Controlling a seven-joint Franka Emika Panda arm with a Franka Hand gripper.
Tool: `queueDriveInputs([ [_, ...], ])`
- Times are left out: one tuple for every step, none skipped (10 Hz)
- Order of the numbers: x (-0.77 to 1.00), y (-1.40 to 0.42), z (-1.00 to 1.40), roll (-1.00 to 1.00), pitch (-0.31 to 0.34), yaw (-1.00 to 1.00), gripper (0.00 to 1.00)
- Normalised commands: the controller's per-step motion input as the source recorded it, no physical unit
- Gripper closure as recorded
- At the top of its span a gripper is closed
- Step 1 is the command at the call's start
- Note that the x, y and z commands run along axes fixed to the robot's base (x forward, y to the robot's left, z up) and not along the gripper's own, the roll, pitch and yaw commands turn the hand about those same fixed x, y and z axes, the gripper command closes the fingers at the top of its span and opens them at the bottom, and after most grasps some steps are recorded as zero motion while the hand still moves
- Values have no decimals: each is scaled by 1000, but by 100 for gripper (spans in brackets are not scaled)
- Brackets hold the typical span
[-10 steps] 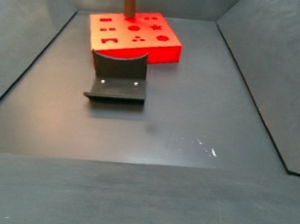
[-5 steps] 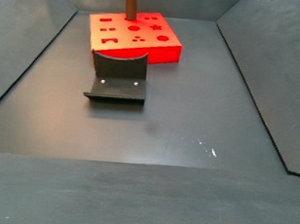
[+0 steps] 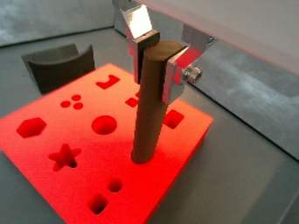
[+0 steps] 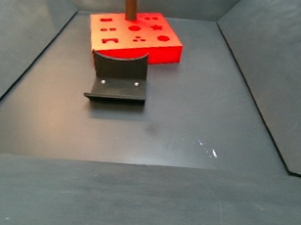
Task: Insert the oval object.
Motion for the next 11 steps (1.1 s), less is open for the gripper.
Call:
queueDriveInputs([
  [0, 0, -80, 0, 0, 0, 100],
  [0, 0, -371, 6, 0, 0, 100],
  [0, 0, -594, 6, 0, 0, 100],
  [0, 0, -794, 21, 0, 0, 100],
  [0, 0, -814, 0, -10, 0, 100],
  [0, 0, -837, 0, -47, 0, 100],
  [0, 0, -840, -17, -56, 0, 100],
  [0, 0, -877, -27, -70, 0, 100],
  [0, 0, -934, 0, -59, 0, 100],
  [0, 0, -700, 0, -3, 0, 100],
  [0, 0, 0, 0, 0, 0, 100],
])
